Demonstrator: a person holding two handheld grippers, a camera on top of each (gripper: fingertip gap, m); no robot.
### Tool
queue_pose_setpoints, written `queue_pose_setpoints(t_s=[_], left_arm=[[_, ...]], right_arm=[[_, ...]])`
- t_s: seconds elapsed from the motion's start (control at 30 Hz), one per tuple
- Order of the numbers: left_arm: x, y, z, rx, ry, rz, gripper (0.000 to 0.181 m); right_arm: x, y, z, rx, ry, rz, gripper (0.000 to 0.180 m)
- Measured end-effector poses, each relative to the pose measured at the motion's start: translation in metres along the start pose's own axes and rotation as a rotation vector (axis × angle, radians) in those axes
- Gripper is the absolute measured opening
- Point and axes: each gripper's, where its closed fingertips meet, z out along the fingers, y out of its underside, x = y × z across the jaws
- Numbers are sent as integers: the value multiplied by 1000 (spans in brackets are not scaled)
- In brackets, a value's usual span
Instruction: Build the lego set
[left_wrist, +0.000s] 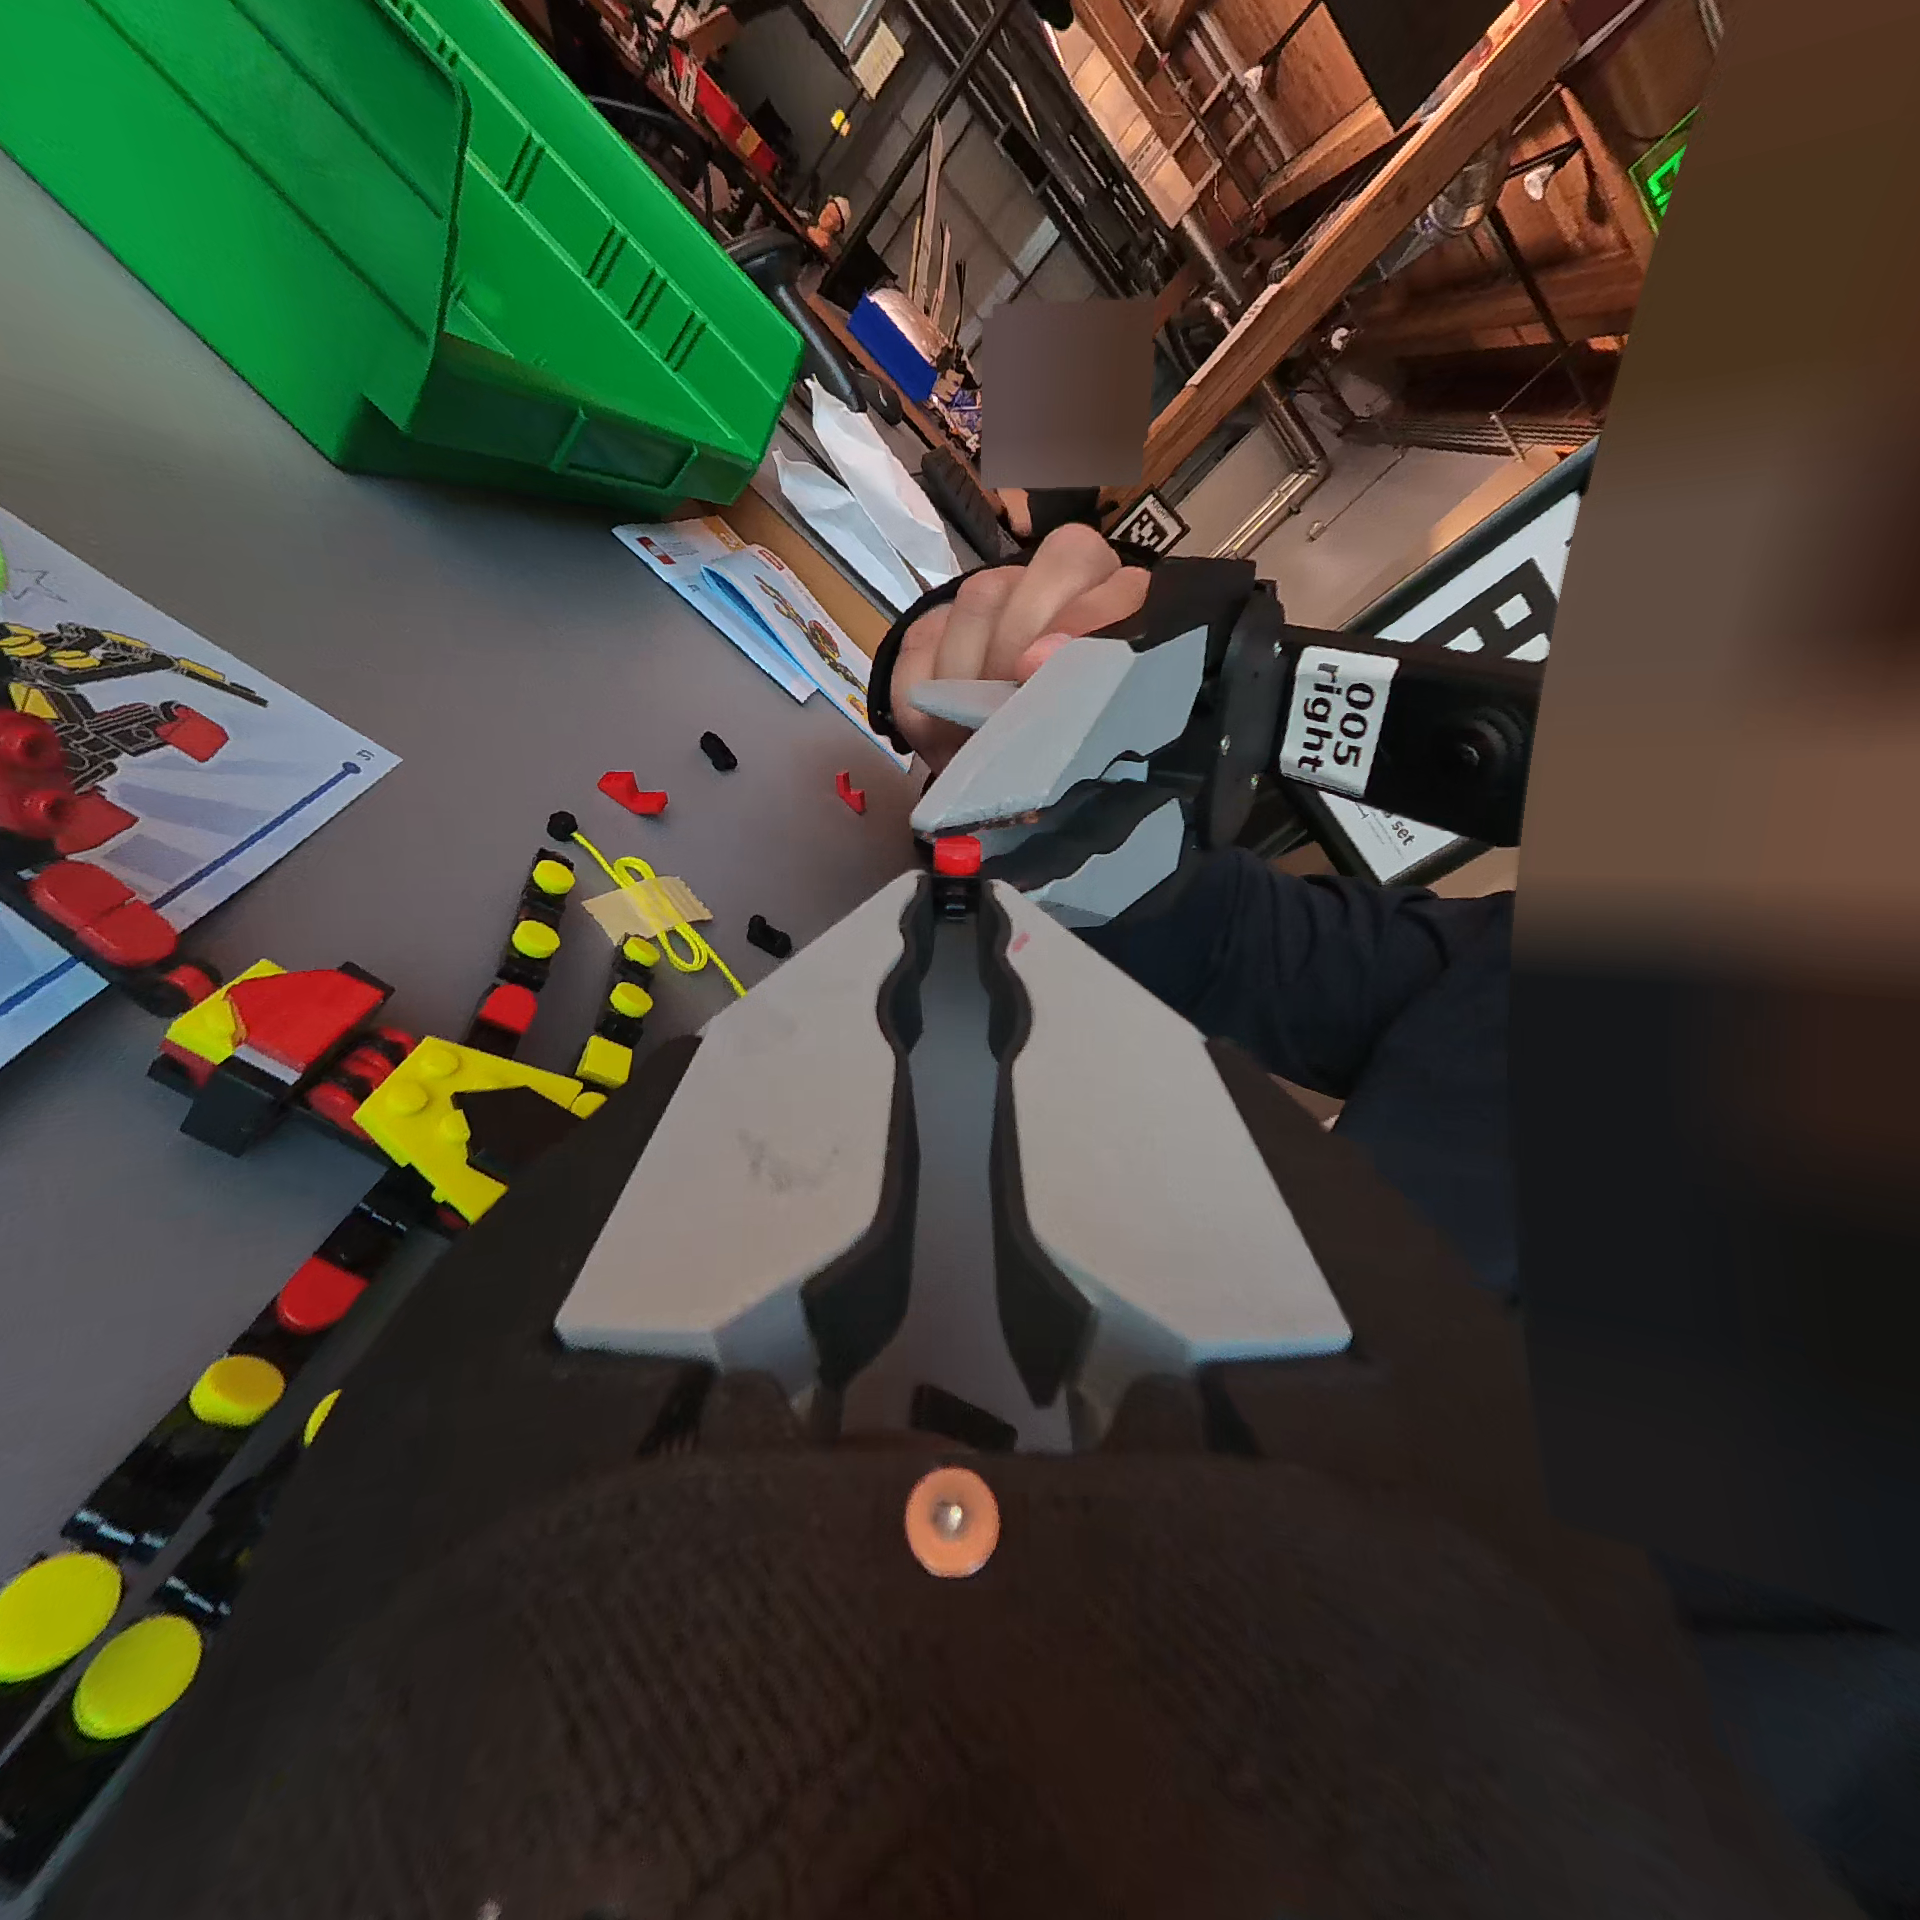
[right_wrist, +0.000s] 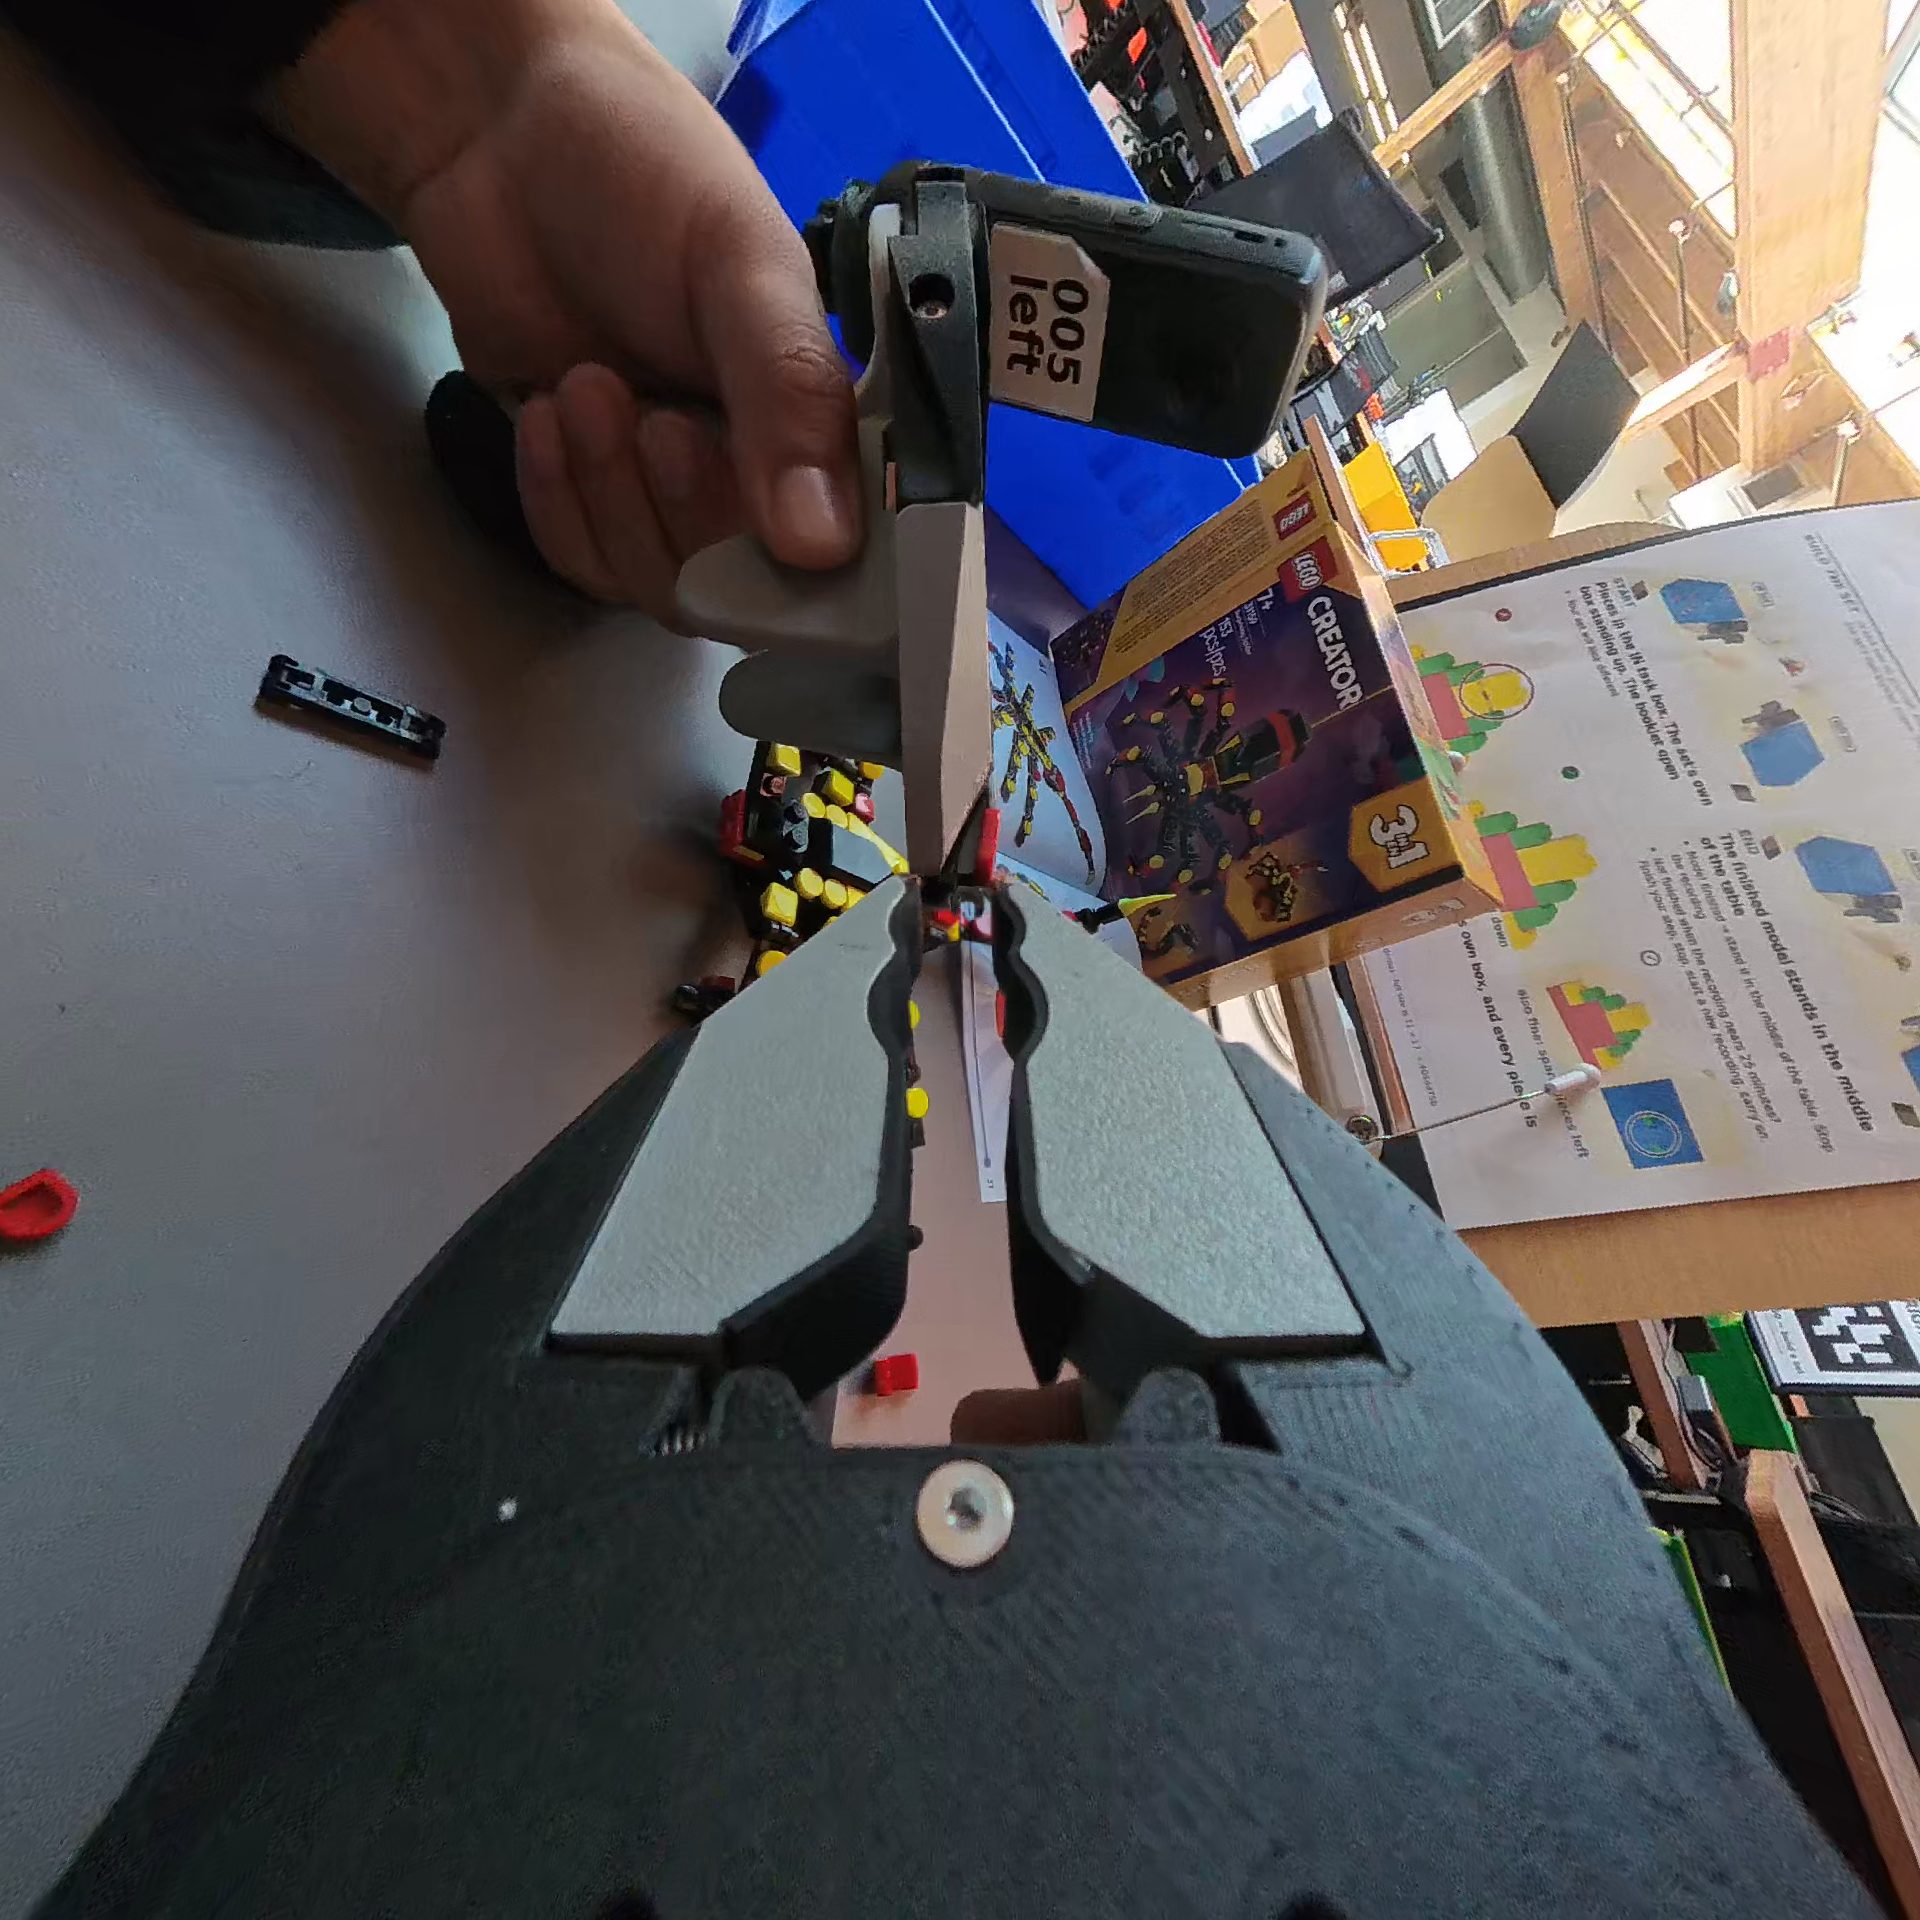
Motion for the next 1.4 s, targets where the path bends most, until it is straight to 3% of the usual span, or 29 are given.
queue_pose_setpoints(t_s=[0.73,1.07,1.23,1.4], left_arm=[[-2,13,1,-92,-20,-7,4],[-3,13,-1,-95,-18,-19,4],[-15,11,-2,-138,-175,178,28],[-31,-7,-13,-147,-524,680,28]], right_arm=[[-10,3,-3,-35,-52,-78,3],[-10,3,0,-5,-94,75,2],[5,23,5,-37,-132,390,3],[-1,29,6,-9,-328,779,2]])
